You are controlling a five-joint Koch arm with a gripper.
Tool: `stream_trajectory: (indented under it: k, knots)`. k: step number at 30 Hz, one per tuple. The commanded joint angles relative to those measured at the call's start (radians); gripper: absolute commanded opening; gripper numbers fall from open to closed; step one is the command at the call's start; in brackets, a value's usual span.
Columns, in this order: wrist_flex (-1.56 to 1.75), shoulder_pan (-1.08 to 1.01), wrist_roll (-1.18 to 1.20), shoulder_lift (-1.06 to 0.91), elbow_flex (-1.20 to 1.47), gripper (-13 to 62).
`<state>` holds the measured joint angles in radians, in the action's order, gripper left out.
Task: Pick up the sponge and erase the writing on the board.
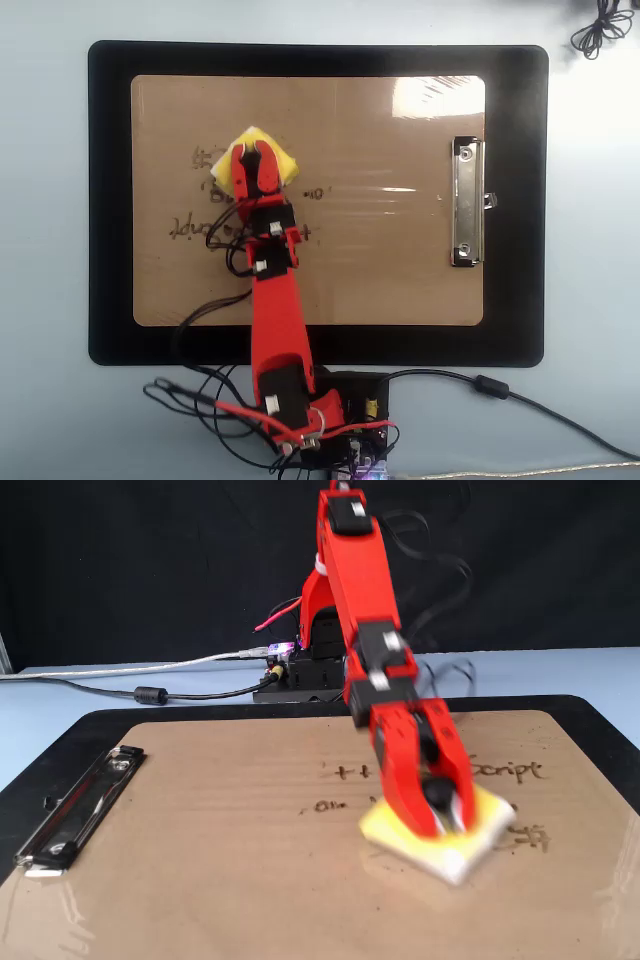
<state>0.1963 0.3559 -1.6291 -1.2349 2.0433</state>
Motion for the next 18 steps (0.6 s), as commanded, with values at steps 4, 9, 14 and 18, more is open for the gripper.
stream_trajectory:
  k: [4,9,14,18]
  knots:
    - [-0.017,0.043,0.002,0.216,-0.236,-7.9]
    - [-0.028,0.041,0.000,0.430,-0.482,-7.9]
    - [-0.026,0.069,0.000,0.089,-0.089,-7.9]
    - [-0.025,0.107,-0.002,0.196,-0.241,-7.9]
